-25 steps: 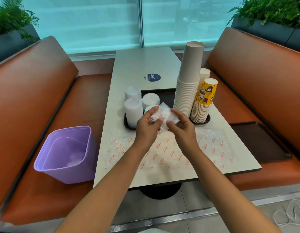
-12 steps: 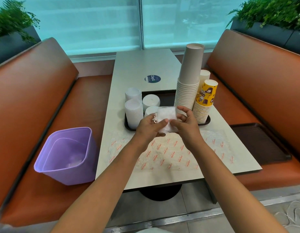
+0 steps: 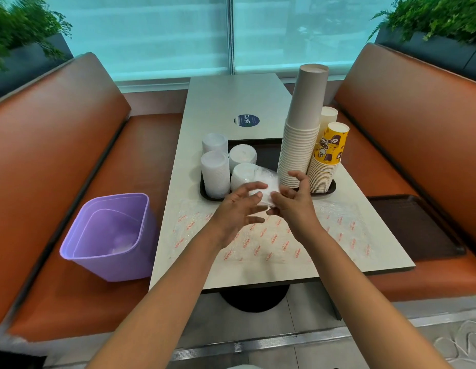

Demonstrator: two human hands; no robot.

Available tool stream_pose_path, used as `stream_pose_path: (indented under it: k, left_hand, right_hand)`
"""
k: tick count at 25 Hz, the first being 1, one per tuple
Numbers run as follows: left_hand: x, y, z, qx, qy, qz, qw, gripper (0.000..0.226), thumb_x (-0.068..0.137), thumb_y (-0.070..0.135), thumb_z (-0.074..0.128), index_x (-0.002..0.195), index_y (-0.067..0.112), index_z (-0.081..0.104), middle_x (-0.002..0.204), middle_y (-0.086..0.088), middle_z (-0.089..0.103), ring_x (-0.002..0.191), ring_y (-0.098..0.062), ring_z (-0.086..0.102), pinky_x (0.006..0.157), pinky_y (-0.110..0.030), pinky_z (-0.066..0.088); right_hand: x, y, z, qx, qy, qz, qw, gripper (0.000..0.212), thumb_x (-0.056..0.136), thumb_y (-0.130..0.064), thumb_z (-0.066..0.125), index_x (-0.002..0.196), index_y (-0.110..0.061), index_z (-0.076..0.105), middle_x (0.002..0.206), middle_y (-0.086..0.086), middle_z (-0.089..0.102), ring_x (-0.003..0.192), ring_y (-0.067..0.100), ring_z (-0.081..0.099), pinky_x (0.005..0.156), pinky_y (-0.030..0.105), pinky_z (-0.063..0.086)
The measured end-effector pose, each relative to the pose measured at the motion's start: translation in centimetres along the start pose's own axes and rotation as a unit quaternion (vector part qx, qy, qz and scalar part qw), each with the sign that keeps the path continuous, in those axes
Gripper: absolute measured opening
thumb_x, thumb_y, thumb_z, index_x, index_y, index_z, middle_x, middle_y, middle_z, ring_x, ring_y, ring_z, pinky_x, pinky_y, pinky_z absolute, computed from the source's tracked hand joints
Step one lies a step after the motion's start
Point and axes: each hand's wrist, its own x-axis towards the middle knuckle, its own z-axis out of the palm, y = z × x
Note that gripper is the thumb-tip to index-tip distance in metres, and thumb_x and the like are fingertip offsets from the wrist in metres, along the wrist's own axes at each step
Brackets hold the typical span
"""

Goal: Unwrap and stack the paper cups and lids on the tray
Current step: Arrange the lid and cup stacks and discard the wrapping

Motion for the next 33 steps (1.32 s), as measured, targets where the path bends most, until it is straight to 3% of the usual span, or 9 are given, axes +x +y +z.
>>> stream_pose_path:
  k: [5, 9, 12, 16, 20, 22, 26, 30, 33]
  left_hand:
    - [-1.2, -1.4, 0.1, 0.045, 0.062, -0.027, 0.997, 0.019, 0.096, 0.017, 0.050, 0.106, 0.016, 0.066, 0.105, -0.004, 0.065, 0.088, -0.016, 0.063, 0.065, -0.023, 0.053]
    - [-1.9, -2.9, -0.1, 0.113, 0.125, 0.013, 0.986, 0.030, 0.091, 0.002, 0.056, 0.107, 0.026, 0.063, 0.106, 0.000, 0.063, 0.081, -0.011, 0.059, 0.061, -0.018, 0.051]
    - [-2.8, -3.7, -1.7, 0.124, 0.135, 0.017, 0.983, 0.044, 0.092, 0.000, 0.053, 0.117, 0.036, 0.056, 0.111, 0.004, 0.060, 0.078, -0.010, 0.055, 0.060, -0.018, 0.048]
    - [-3.4, -3.5, -6.2, 0.112, 0.162, 0.015, 0.980, 0.056, 0.091, -0.005, 0.050, 0.133, 0.033, 0.049, 0.101, 0.016, 0.059, 0.069, -0.008, 0.047, 0.056, -0.017, 0.043]
    - [-4.6, -1.9, -12.7, 0.102, 0.236, 0.012, 0.966, 0.052, 0.086, -0.009, 0.048, 0.117, 0.031, 0.060, 0.093, 0.015, 0.062, 0.063, -0.002, 0.053, 0.054, -0.014, 0.045]
    - [-5.2, -1.1, -17.2, 0.102, 0.274, -0.002, 0.956, 0.041, 0.089, -0.007, 0.048, 0.111, 0.024, 0.065, 0.097, 0.002, 0.066, 0.069, 0.001, 0.059, 0.060, -0.011, 0.049]
    - [-5.1, -1.0, -27.3, 0.116, 0.337, -0.071, 0.932, 0.036, 0.091, -0.003, 0.049, 0.112, 0.022, 0.064, 0.107, -0.004, 0.063, 0.089, -0.016, 0.062, 0.062, -0.015, 0.053]
    - [-2.3, -3.3, -38.2, 0.150, 0.368, -0.181, 0.900, 0.036, 0.093, 0.008, 0.051, 0.126, 0.020, 0.058, 0.117, -0.006, 0.060, 0.091, -0.016, 0.056, 0.060, -0.021, 0.045]
    - [0.9, -6.0, -43.7, 0.151, 0.366, -0.258, 0.881, 0.037, 0.093, 0.010, 0.050, 0.128, 0.020, 0.057, 0.110, -0.007, 0.060, 0.087, -0.018, 0.052, 0.063, -0.025, 0.041]
  right_hand:
    - [-1.4, 1.2, -0.7, -0.051, -0.097, 0.000, 0.994, 0.019, 0.090, 0.003, 0.055, 0.096, -0.014, 0.062, 0.107, 0.012, 0.060, 0.067, 0.014, 0.063, 0.055, 0.022, 0.054]
    - [-1.8, 2.5, -0.6, -0.067, -0.113, 0.016, 0.991, 0.031, 0.088, 0.007, 0.055, 0.112, -0.012, 0.062, 0.102, 0.004, 0.064, 0.063, 0.006, 0.063, 0.057, 0.022, 0.054]
    - [-1.9, 3.5, 1.1, -0.081, -0.125, 0.030, 0.988, 0.035, 0.088, 0.010, 0.054, 0.110, -0.017, 0.061, 0.091, 0.000, 0.064, 0.060, 0.005, 0.062, 0.056, 0.023, 0.054]
    - [-1.2, 4.5, 5.6, -0.119, -0.156, 0.038, 0.980, 0.040, 0.087, 0.010, 0.055, 0.118, -0.015, 0.059, 0.071, 0.000, 0.061, 0.055, 0.006, 0.057, 0.056, 0.023, 0.054]
    - [-0.3, 5.9, 12.8, -0.177, -0.185, 0.029, 0.966, 0.048, 0.086, 0.007, 0.055, 0.126, -0.020, 0.056, 0.065, 0.001, 0.059, 0.053, 0.013, 0.055, 0.061, 0.029, 0.056]
    - [0.4, 7.1, 17.4, -0.197, -0.198, 0.019, 0.960, 0.051, 0.085, 0.007, 0.055, 0.129, -0.018, 0.054, 0.072, 0.002, 0.061, 0.054, 0.017, 0.055, 0.060, 0.026, 0.055]
    - [2.9, 10.0, 26.0, -0.233, -0.208, 0.007, 0.950, 0.053, 0.087, -0.005, 0.062, 0.136, -0.017, 0.048, 0.120, 0.003, 0.059, 0.079, 0.014, 0.064, 0.068, 0.011, 0.051]
    - [6.2, 14.9, 32.2, -0.284, -0.188, 0.071, 0.938, 0.059, 0.085, -0.016, 0.065, 0.139, -0.019, 0.042, 0.138, 0.004, 0.048, 0.114, 0.022, 0.057, 0.097, 0.036, 0.049]
    - [7.7, 18.1, 34.7, -0.317, -0.180, 0.143, 0.920, 0.065, 0.083, -0.014, 0.065, 0.141, -0.014, 0.037, 0.139, 0.005, 0.045, 0.120, 0.022, 0.051, 0.097, 0.034, 0.047]
